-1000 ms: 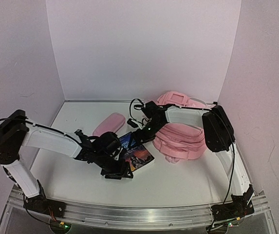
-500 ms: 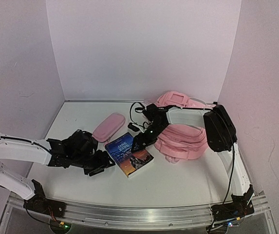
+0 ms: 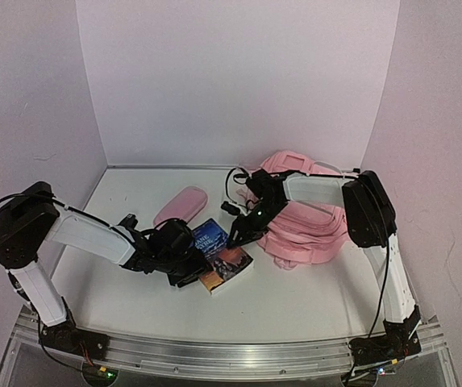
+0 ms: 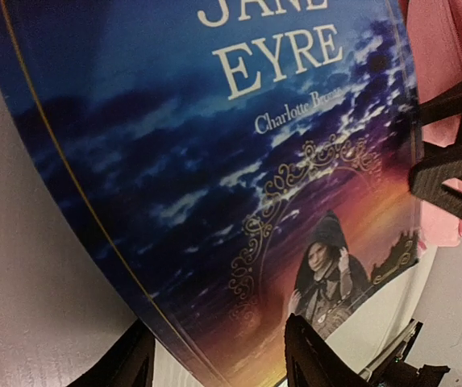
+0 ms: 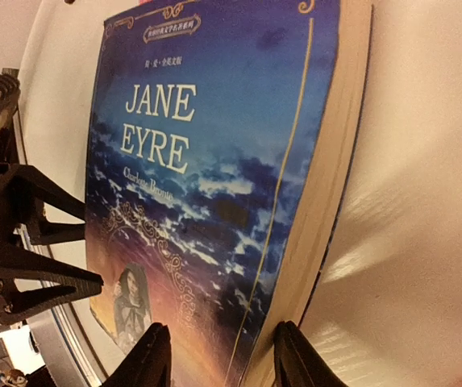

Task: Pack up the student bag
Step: Pick up the book from the center of the board.

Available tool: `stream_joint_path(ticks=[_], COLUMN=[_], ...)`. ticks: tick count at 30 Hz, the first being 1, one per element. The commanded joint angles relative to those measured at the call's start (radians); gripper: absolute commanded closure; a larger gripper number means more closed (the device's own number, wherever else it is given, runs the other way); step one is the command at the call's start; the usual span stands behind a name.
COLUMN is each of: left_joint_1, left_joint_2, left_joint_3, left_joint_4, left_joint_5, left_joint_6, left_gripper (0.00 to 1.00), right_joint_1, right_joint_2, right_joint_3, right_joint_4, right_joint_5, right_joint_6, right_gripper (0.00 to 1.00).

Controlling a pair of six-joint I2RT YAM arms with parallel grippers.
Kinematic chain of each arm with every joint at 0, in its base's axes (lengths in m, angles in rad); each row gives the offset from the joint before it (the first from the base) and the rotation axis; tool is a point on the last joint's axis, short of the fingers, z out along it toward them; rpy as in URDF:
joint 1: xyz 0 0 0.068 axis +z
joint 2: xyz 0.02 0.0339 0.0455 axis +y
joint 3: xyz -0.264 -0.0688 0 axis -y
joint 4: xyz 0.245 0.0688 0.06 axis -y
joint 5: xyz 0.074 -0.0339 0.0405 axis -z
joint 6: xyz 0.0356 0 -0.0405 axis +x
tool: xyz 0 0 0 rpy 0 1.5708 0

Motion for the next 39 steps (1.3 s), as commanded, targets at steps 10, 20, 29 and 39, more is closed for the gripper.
stream_joint_path(ticks=[10, 20, 29, 39], left_joint_1=[0.001, 0.003, 0.049, 0.058], left_joint_2=[0.040, -0.191, -0.651, -0.698], left_joint_3=[0.037, 0.018, 0.070, 0.064], left_joint_4=[0.157, -0.034, -0.491, -0.574], left_joint_5=[0.023, -0.023, -0.063, 0.065], left_joint_6=[0.005, 0.099, 0.203, 0.261], left_gripper=[0.48, 0.24, 0.00, 0.00], right_joint_1=[0.033, -0.008, -0.012, -0.012], right_joint_2=[-0.039, -0.077, -0.224, -0.272], right_joint_3=[0.015, 0.082, 0.130, 0.262], right_joint_4=[-0.004, -0.072, -0.231, -0.579], right_joint_5=[-0.244, -0.130, -0.268, -0.357], right_joint_6=[0.124, 0.012, -0.244, -0.570], right_gripper=[0.67, 1.00, 1.00, 1.00])
